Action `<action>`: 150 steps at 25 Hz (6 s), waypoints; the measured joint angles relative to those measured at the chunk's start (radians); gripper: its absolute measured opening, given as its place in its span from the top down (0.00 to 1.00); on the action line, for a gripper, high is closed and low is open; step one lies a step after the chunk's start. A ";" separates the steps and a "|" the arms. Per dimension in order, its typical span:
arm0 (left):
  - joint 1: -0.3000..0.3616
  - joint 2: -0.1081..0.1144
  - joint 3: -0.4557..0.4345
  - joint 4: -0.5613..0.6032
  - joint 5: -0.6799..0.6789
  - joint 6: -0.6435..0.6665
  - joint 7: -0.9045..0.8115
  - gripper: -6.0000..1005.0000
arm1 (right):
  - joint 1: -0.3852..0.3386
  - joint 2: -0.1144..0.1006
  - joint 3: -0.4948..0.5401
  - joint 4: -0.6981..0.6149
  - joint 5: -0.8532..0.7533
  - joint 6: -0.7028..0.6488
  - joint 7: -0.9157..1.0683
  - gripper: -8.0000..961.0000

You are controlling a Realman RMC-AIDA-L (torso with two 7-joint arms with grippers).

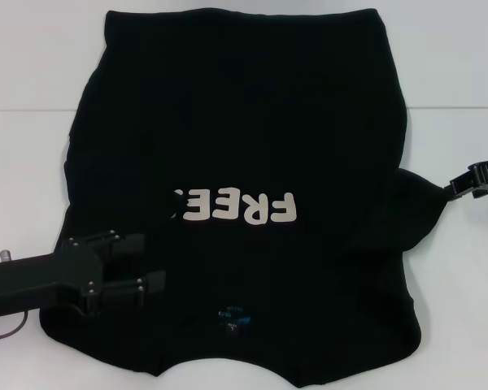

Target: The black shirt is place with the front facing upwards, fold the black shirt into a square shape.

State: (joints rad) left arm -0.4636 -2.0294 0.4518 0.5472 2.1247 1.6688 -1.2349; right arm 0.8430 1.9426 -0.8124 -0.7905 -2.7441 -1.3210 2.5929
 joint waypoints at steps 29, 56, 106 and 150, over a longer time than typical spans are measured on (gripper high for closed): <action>0.002 -0.002 -0.001 0.000 0.002 -0.002 -0.016 0.20 | 0.062 0.026 -0.052 0.207 -0.065 0.281 -0.036 0.42; -0.006 0.000 0.001 0.000 0.001 -0.017 -0.014 0.20 | 0.063 0.033 -0.101 0.224 -0.067 0.323 -0.036 0.94; 0.005 0.005 -0.252 -0.033 -0.009 -0.005 -0.119 0.20 | -0.058 0.029 0.068 0.288 0.801 0.251 -0.485 0.69; -0.104 0.080 0.080 0.181 0.472 -0.153 -1.058 0.22 | -0.375 0.126 0.072 0.260 0.862 -0.093 -1.527 0.13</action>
State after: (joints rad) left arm -0.5676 -1.9489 0.5322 0.7283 2.5970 1.5161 -2.2929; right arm 0.4683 2.0691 -0.7409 -0.5303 -1.8821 -1.4136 1.0656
